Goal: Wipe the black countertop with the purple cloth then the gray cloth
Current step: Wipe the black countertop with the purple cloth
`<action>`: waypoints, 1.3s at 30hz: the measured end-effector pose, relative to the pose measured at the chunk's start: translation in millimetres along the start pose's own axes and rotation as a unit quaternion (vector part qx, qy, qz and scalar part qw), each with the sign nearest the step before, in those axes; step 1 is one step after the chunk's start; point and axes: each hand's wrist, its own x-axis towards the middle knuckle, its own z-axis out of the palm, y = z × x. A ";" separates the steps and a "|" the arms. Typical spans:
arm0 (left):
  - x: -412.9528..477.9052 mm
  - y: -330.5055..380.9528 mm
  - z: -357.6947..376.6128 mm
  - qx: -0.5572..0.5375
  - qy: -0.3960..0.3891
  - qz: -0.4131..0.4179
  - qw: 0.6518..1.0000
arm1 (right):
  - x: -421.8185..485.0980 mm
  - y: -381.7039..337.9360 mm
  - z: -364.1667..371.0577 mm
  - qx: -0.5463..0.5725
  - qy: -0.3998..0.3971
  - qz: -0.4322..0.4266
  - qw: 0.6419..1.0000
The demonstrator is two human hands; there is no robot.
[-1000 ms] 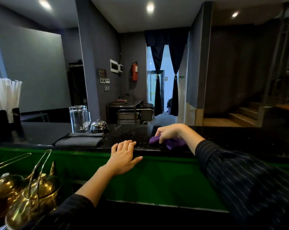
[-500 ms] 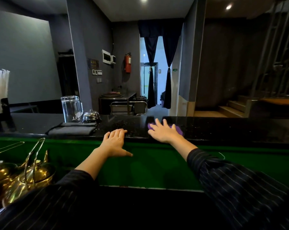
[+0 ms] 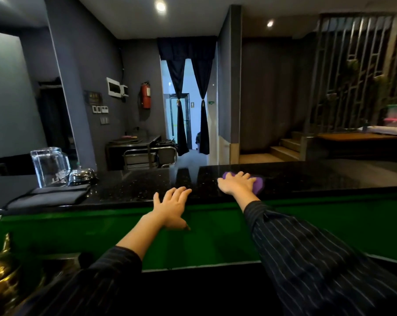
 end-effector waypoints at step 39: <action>58.8 103.9 -26.5 -0.064 -0.039 -0.032 0.997 | 101.3 23.5 -2.6 0.004 -0.120 -0.287 0.950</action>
